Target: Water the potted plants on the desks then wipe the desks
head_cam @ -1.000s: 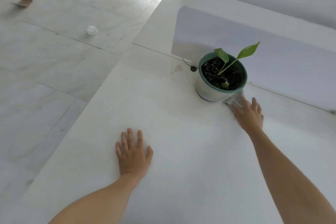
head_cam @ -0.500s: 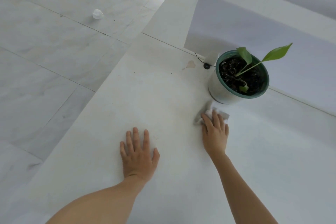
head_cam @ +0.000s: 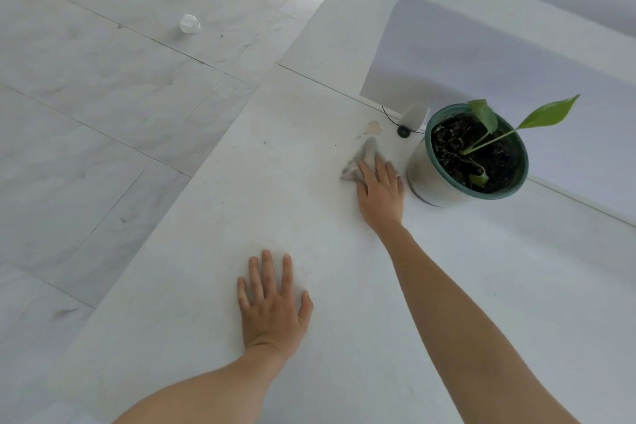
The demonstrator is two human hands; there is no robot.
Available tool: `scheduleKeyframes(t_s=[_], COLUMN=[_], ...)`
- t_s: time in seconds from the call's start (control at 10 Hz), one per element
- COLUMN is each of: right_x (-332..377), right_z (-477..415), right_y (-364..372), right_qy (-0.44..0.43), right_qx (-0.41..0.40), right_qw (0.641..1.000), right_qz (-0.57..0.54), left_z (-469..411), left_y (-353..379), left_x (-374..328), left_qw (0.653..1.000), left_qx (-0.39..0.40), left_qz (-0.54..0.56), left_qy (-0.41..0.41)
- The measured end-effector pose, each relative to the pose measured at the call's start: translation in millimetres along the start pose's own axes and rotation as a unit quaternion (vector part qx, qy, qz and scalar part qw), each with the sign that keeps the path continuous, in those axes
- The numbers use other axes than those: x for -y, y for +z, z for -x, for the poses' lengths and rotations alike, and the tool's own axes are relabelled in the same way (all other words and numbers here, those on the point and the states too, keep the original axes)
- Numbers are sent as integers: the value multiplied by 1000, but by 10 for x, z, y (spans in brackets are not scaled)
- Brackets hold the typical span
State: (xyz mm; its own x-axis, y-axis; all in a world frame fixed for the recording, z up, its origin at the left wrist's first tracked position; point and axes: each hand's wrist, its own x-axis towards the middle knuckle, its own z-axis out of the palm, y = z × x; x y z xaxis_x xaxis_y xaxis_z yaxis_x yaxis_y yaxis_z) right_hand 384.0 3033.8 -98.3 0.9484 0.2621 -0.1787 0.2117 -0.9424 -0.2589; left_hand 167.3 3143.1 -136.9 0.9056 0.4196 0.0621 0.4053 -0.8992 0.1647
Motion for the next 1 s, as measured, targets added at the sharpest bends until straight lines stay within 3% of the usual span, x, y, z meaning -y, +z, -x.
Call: scheduleKeyframes(t_s=[0.2,0.3,0.4,0.5,0.6,0.8,1.0], right_x=[-632,-1123,-1559,-1540,-1094,-183,-29], right_z=[837,1170,1326,1327,1261,1427,1741], right_y=[112,4,-131,-180,-95,214,282], right_qy=[-197,-197,-25,239,331,211,61], right_qx=[-8,-5,-51,-98,-139,-96,-87], right_qw=[980,979,998,965,930,970,993], right_qz=[13,46,34,-48,-84,-68,46], left_z=[-26,-24,-37,-47,-56,-56,-21], left_y=[-74,-107,-152,-170,-194,-242,-327], left_x=[-9,-7,-20,-38,-41,-51,-71], left_qw=[999,998,996,994,993,982,979], left_qx=[40,58,85,99,114,183,186], left_qz=[6,11,22,33,40,36,67], left_qy=[2,2,-4,-8,-10,14,-45])
